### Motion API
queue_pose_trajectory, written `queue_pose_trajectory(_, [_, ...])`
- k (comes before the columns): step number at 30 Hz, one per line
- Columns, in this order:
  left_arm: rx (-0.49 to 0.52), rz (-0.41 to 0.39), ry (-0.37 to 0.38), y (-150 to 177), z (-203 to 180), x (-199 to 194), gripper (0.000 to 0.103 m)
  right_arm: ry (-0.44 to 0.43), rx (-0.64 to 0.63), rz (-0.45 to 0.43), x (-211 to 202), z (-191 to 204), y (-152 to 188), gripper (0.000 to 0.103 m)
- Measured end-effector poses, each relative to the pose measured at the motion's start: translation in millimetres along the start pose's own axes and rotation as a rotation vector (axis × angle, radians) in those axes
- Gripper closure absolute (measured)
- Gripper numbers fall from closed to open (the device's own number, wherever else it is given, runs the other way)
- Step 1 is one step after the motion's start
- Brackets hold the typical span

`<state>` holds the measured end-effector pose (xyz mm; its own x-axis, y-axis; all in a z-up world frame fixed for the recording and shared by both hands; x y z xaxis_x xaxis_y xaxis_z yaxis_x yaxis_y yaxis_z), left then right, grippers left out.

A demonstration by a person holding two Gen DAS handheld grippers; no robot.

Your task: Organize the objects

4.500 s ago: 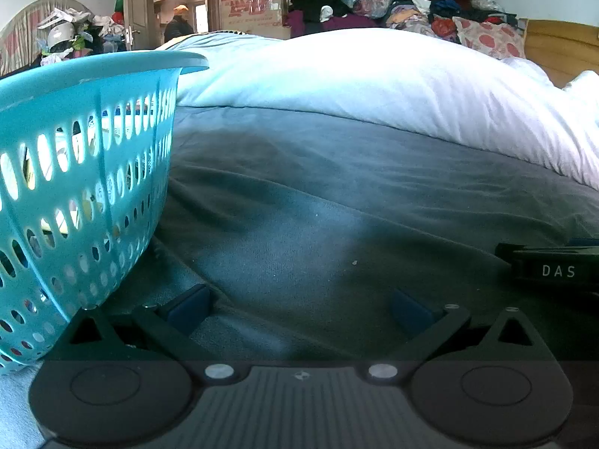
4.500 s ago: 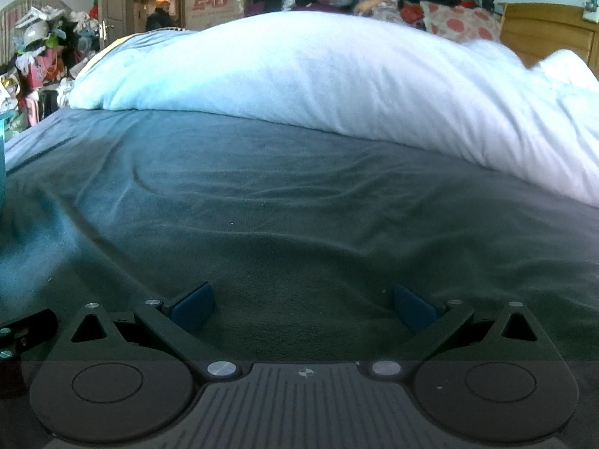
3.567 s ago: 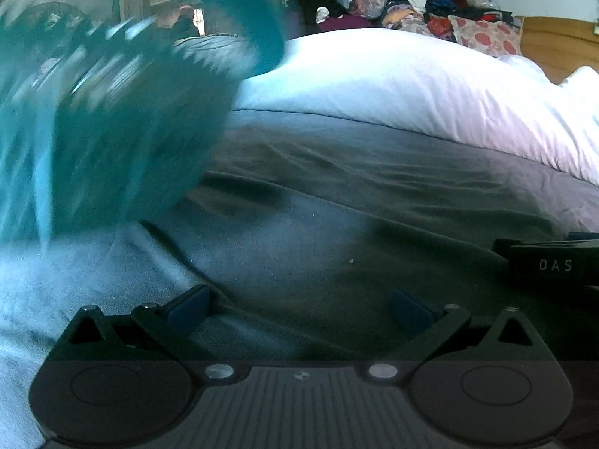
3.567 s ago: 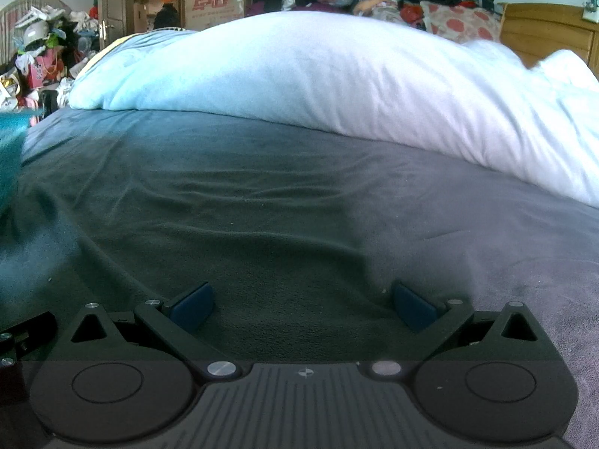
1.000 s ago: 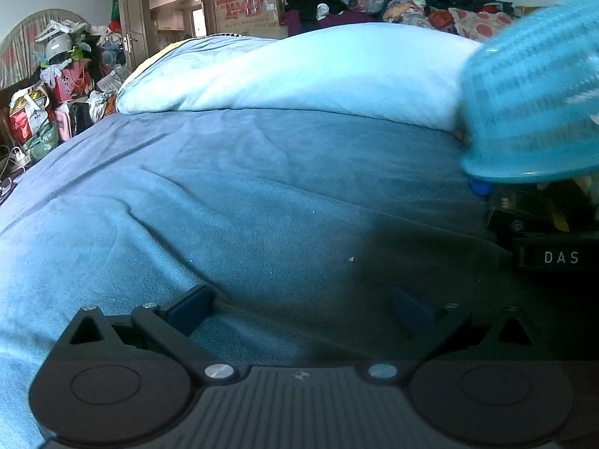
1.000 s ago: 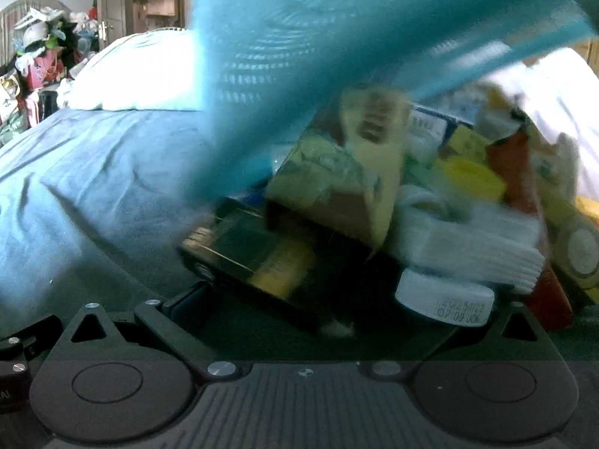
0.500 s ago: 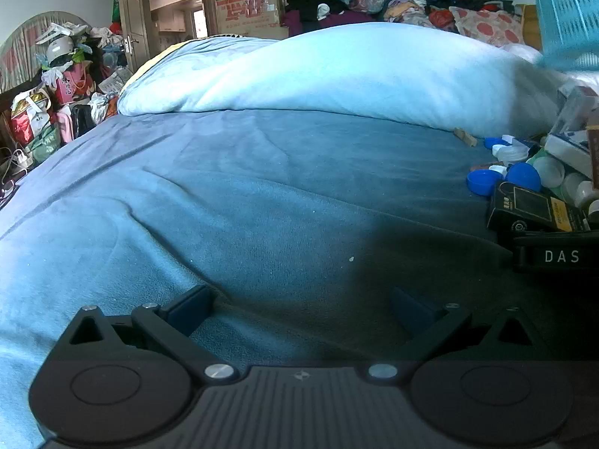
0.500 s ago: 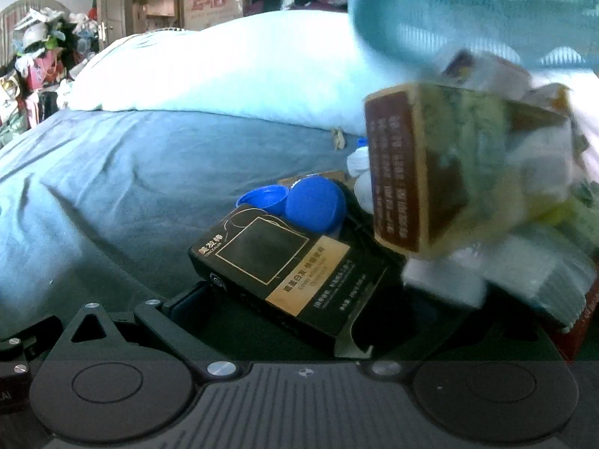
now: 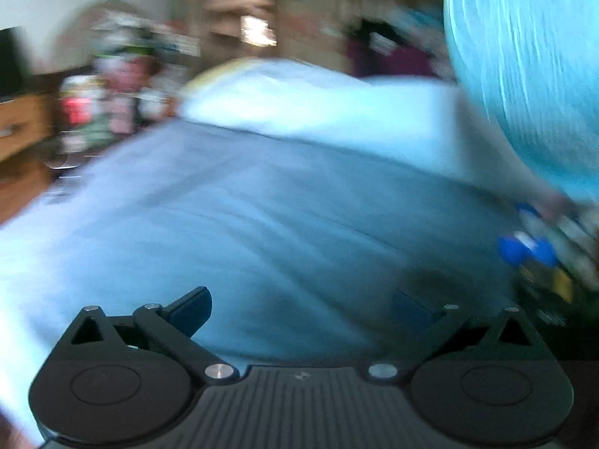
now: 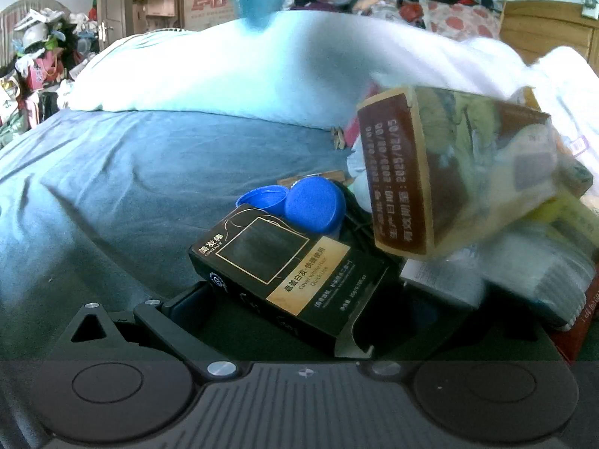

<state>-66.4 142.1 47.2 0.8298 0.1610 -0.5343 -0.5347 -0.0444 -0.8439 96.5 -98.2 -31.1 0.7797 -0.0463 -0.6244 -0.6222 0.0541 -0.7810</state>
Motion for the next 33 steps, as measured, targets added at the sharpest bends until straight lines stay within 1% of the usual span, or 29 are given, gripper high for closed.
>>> queue_pose_trajectory(1, [-0.065, -0.018, -0.079, 0, 24, -11, 0.0, 0.0, 0.0, 0.0, 0, 0, 0, 0.0])
queue_pose_trajectory(4, [-0.24, -0.038, -0.261, 9, 91, -39, 0.0, 0.001, 0.001, 0.0, 0, 0, 0, 0.0])
queue_pose_trajectory(5, [-0.293, -0.043, -0.308, 13, 110, -48, 0.0, 0.001, 0.001, 0.0, 0, 0, 0, 0.0])
queue_pose_trajectory(6, [-0.371, -0.056, -0.367, 20, 135, -61, 0.0, 0.001, 0.002, 0.0, 0, 0, 0, 0.0])
queue_pose_trajectory(7, [-0.423, -0.07, -0.408, 23, 150, -71, 0.0, 0.001, 0.002, 0.0, 0, 0, 0, 0.0])
queue_pose_trajectory(10, [-0.544, -0.133, -0.51, 27, 192, -103, 0.0, 0.002, 0.002, 0.0, 0, 0, 0, 0.0])
queue_pose_trajectory(11, [-0.561, -0.161, -0.524, 24, 201, -110, 0.0, 0.002, 0.002, 0.0, 0, 0, 0, 0.0])
queue_pose_trajectory(12, [-0.571, -0.193, -0.524, 20, 207, -116, 0.0, 0.002, 0.002, 0.0, 0, 0, 0, 0.0])
queue_pose_trajectory(13, [-0.577, -0.206, -0.517, 15, 213, -117, 0.0, 0.002, 0.002, 0.0, 0, 0, 0, 0.0])
queue_pose_trajectory(16, [-0.577, -0.235, -0.473, -1, 209, -120, 0.0, 0.001, 0.003, 0.001, 1, -4, -2, 0.0])
queue_pose_trajectory(18, [-0.562, -0.273, -0.414, -18, 195, -115, 0.0, 0.001, 0.003, 0.001, 1, -4, -2, 0.0])
queue_pose_trajectory(20, [-0.508, -0.309, -0.338, -34, 167, -112, 0.0, 0.001, 0.003, 0.001, 1, -4, -2, 0.0])
queue_pose_trajectory(23, [-0.358, -0.365, -0.226, -59, 106, -114, 0.0, 0.001, 0.003, 0.001, 1, -4, -2, 0.0])
queue_pose_trajectory(25, [-0.257, -0.406, -0.12, -72, 53, -121, 0.0, 0.001, 0.003, 0.001, 1, -4, -2, 0.0])
queue_pose_trajectory(26, [-0.22, -0.413, -0.049, -77, 26, -123, 0.0, 0.001, 0.003, 0.001, 1, -4, -2, 0.0])
queue_pose_trajectory(27, [-0.199, -0.407, 0.031, -83, 4, -125, 0.0, 0.001, 0.003, 0.001, 1, -4, -2, 0.0])
queue_pose_trajectory(28, [-0.2, -0.389, 0.092, -87, -16, -124, 0.0, 0.001, 0.003, 0.001, 1, -4, -2, 0.0])
queue_pose_trajectory(30, [-0.21, -0.341, 0.237, -93, -51, -119, 0.0, 0.001, 0.003, 0.001, 1, -4, -2, 0.0])
queue_pose_trajectory(31, [-0.2, -0.315, 0.285, -94, -69, -114, 0.0, 0.001, 0.003, 0.001, 1, -4, -3, 0.0])
queue_pose_trajectory(33, [-0.161, -0.281, 0.326, -92, -102, -111, 0.0, 0.001, 0.003, 0.001, 1, -4, -3, 0.0])
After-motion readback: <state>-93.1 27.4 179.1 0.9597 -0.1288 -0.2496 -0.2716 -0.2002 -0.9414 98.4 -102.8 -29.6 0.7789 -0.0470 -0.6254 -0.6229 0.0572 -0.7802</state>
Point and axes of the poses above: each gripper's, at about its wrist camera, not at the fingertips, and x roughly the way its jaws point, z to its left, y to its underside, the point moved 2 cm from there along x, roughly the way its jaws point
